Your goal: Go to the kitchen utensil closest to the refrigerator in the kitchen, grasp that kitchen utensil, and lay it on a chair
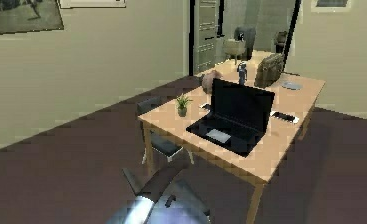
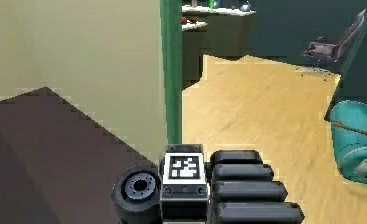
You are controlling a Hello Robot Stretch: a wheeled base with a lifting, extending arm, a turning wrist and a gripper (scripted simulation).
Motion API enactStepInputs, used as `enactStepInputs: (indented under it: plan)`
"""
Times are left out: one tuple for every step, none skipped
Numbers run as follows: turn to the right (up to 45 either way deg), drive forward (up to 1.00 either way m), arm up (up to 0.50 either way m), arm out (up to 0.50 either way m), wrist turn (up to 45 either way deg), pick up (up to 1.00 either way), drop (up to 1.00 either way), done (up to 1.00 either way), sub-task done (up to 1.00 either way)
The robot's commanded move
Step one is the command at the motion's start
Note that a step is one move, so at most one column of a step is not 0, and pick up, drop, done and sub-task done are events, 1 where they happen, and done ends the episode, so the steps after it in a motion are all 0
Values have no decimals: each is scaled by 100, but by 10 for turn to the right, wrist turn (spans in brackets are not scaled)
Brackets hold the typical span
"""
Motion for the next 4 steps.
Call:
enactStepInputs:
  plan:
    - [-420, 0, 0, 0, 0, 0, 0, 0, 0]
    - [-30, 0, 0, 0, 0, 0, 0, 0, 0]
    - [360, 0, 0, 0, 0, 0, 0, 0, 0]
    - [30, 0, 0, 0, 0, 0, 0, 0, 0]
